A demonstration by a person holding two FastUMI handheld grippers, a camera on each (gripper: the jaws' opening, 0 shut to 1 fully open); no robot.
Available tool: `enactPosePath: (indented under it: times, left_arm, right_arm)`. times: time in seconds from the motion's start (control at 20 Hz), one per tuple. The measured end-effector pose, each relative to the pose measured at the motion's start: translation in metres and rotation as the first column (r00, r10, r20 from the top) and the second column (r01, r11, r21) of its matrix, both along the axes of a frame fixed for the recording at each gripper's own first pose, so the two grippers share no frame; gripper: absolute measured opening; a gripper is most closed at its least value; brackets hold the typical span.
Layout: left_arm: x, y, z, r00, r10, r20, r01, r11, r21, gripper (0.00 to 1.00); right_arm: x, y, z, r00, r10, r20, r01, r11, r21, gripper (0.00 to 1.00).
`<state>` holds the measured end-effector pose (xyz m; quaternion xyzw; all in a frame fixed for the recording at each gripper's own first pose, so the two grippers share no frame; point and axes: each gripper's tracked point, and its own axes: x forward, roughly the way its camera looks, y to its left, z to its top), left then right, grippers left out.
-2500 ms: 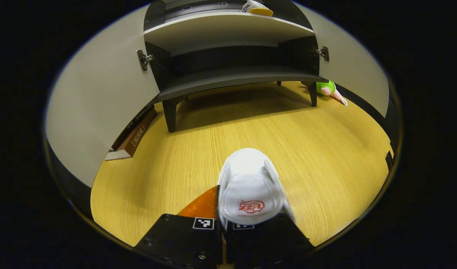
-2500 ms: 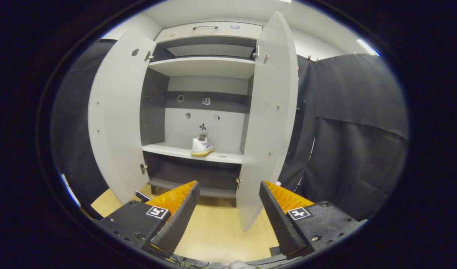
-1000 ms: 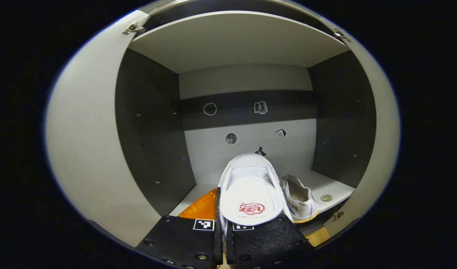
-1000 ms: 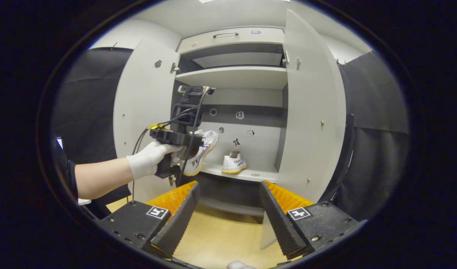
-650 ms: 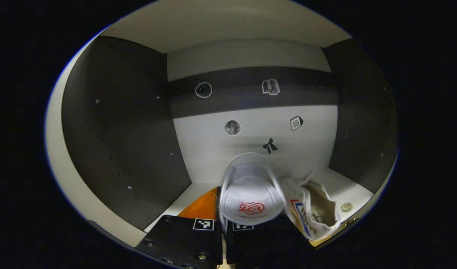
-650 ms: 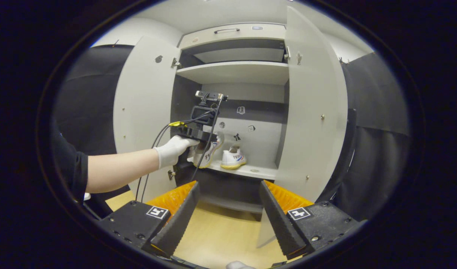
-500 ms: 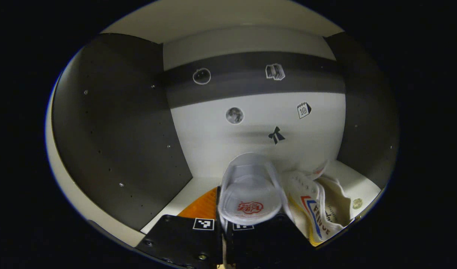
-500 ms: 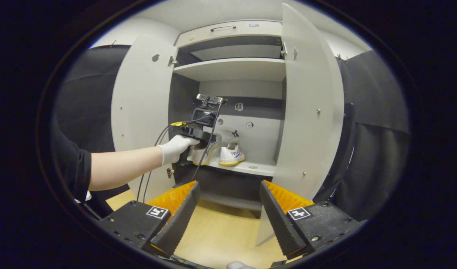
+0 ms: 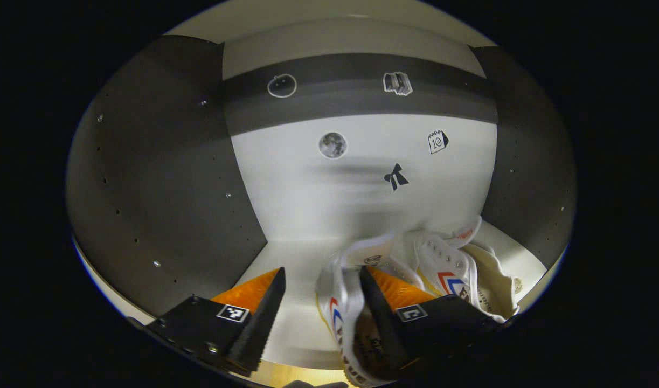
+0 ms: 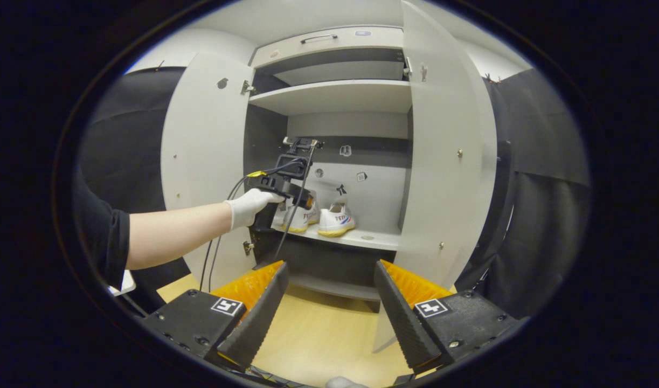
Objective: Grab one shoe with the right hand and put it into the shoe cabinet, grab the other shoe with the left hand and put it into the shoe cabinet; then close the right door with the right hand and the left door with the left hand.
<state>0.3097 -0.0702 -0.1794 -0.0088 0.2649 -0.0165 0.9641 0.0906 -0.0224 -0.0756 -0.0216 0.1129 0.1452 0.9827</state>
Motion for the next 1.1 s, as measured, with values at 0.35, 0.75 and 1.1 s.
enactPosePath:
  times: [0.35,0.75,1.1]
  left_arm:
    - [-0.026,0.013,0.02,0.999,0.014,0.043,-0.012,0.999,-0.044,0.97]
    - [-0.108,0.016,0.089,0.962,-0.031,0.272,0.026,0.999,0.02,0.97]
    - [-0.228,0.015,0.142,0.889,-0.05,0.455,0.06,0.998,-0.007,1.0]
  right_arm:
    - [-0.004,0.006,0.003,1.0,-0.009,0.011,0.009,1.0,0.001,1.0]
    - [-0.017,0.01,0.01,0.998,-0.044,0.042,0.044,0.999,-0.004,1.0]
    - [-0.032,0.01,0.026,0.99,-0.106,0.089,0.107,0.994,-0.001,1.0]
